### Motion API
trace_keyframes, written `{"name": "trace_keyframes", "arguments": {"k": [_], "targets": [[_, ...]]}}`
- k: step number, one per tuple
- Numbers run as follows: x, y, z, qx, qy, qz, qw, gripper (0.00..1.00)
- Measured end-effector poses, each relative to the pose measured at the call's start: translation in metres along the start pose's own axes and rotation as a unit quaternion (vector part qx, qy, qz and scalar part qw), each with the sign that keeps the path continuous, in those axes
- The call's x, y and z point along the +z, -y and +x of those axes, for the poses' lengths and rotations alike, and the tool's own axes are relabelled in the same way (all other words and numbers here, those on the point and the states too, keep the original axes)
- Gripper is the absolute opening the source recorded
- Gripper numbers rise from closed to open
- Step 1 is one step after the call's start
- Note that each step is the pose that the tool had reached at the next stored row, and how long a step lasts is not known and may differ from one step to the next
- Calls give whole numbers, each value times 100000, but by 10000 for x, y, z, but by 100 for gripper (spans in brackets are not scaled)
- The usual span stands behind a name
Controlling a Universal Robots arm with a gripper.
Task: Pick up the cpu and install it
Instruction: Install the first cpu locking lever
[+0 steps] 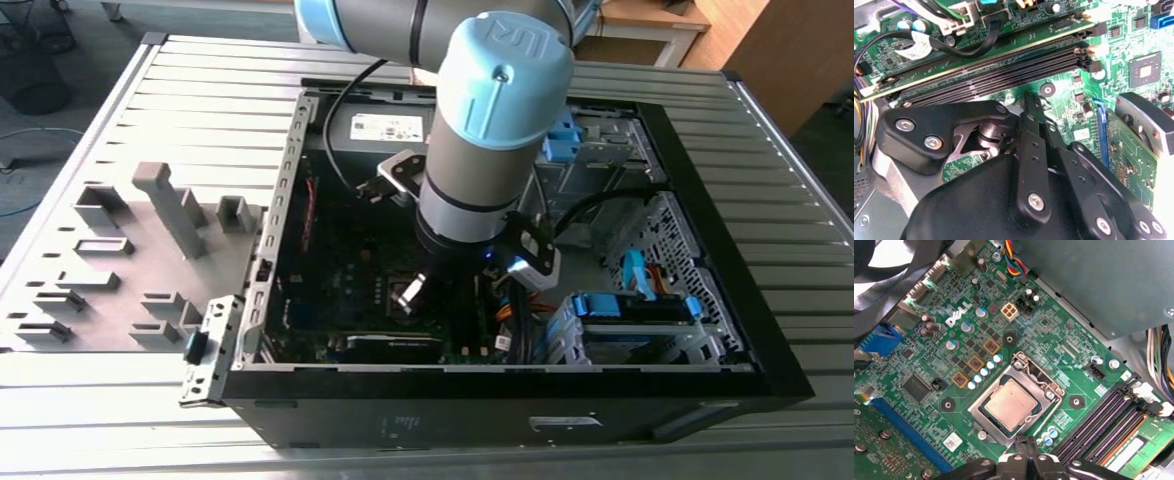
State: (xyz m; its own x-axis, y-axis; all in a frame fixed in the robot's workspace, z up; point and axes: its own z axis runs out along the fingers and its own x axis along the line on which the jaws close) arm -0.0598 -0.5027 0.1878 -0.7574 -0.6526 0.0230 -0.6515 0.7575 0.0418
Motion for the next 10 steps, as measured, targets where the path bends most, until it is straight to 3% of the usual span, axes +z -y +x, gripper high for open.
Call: {"name": "trace_keyframes", "arguments": {"k": [3,7,10], "targets": [[1,-9,12,-21,430,-222,99999,11],[-4,-7,14,-14,474,-259,99999,11],[-68,-9,16,-2,474,-273,99999,11]]}}
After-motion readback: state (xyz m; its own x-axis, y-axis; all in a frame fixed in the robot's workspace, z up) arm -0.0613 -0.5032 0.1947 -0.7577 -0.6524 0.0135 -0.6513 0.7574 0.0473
